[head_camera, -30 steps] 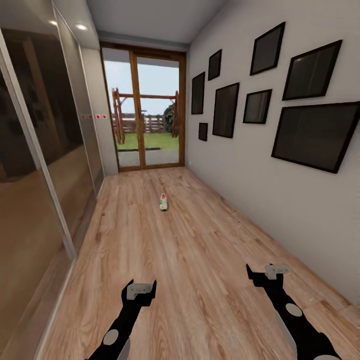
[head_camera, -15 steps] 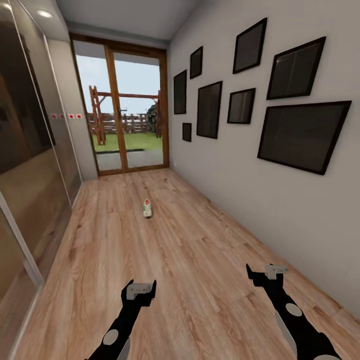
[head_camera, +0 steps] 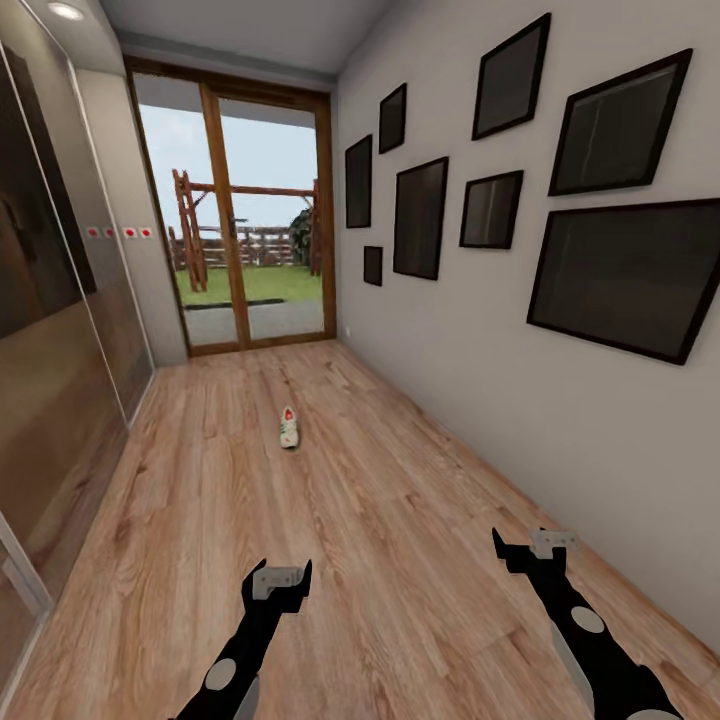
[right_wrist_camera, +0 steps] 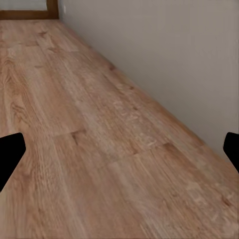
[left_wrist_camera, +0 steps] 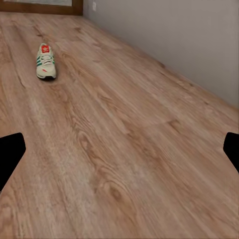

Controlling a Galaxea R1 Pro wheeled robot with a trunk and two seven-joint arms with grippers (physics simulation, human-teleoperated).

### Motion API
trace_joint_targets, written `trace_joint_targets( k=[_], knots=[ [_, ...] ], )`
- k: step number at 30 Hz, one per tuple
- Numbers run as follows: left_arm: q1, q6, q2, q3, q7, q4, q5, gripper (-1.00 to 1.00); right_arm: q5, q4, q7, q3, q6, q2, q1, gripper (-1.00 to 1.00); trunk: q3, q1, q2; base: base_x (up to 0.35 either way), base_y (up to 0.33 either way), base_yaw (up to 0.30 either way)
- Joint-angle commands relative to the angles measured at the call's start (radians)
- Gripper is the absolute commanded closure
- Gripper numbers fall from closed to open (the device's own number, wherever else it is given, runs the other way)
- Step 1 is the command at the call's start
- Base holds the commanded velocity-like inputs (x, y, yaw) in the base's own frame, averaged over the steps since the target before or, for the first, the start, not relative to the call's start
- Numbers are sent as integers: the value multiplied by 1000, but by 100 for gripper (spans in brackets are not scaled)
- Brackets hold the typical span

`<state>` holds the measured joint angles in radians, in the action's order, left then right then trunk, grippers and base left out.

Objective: Pick up the two gym shoes and the two sandals from the corridor floor and place them onto the hallstand (shoe rack) in the corridor, making sure they are on the rack and not on the floor. Arrange them so the two gym shoes are next to each other and the two sandals are next to each other.

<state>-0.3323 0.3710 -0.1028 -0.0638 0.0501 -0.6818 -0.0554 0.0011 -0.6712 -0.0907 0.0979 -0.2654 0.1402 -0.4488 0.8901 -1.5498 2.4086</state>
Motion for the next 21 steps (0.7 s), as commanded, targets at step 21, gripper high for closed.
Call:
trace_joint_targets(
  k=[21],
  knots=[
    [-1,3,0,2,5,1,-6,-100,0,0,-9,5,-3,-1,-1,-100,-2,0,0,340,7,152]
  ],
)
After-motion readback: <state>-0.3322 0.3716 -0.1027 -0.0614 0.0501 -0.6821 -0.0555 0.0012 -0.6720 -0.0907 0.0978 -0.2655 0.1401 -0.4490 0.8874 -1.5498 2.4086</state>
